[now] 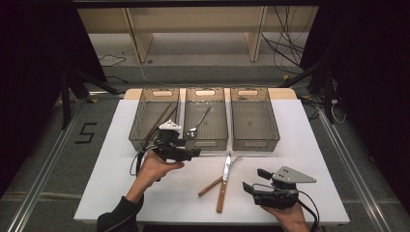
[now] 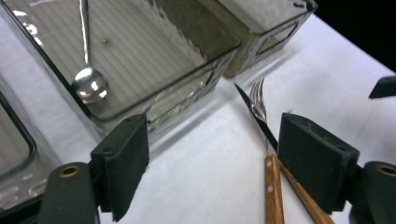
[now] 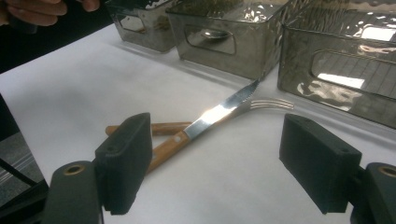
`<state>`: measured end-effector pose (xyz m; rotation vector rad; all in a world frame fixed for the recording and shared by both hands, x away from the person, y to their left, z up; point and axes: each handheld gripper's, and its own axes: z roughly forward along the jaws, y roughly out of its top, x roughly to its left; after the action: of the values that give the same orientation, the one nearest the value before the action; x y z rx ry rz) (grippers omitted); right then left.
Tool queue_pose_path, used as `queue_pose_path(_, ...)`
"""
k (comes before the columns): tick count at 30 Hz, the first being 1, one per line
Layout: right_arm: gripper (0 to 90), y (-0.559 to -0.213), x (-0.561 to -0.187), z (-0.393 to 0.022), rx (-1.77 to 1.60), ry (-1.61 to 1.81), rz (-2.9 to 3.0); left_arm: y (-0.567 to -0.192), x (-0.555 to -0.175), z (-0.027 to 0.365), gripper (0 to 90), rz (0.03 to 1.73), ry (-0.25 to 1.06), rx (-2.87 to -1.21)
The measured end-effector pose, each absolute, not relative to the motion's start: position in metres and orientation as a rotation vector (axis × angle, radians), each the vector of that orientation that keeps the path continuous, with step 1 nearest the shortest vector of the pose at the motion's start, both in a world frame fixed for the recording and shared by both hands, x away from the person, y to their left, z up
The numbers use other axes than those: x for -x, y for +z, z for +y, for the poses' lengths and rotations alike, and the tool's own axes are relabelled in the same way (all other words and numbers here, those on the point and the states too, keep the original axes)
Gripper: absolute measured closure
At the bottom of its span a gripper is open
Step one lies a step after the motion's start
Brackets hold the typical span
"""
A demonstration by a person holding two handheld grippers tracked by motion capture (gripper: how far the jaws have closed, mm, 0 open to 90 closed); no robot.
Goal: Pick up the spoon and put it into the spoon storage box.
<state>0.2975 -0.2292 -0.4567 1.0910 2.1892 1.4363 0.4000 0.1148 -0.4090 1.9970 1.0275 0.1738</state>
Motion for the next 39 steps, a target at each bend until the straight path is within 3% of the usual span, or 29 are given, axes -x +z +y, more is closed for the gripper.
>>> queue_pose_path(39,28.7,-0.46,-0.283,-0.173,-1.023,1.368,2.345,-0.463,-0.342,0.167,21.2,0.987,0.271,-1.872)
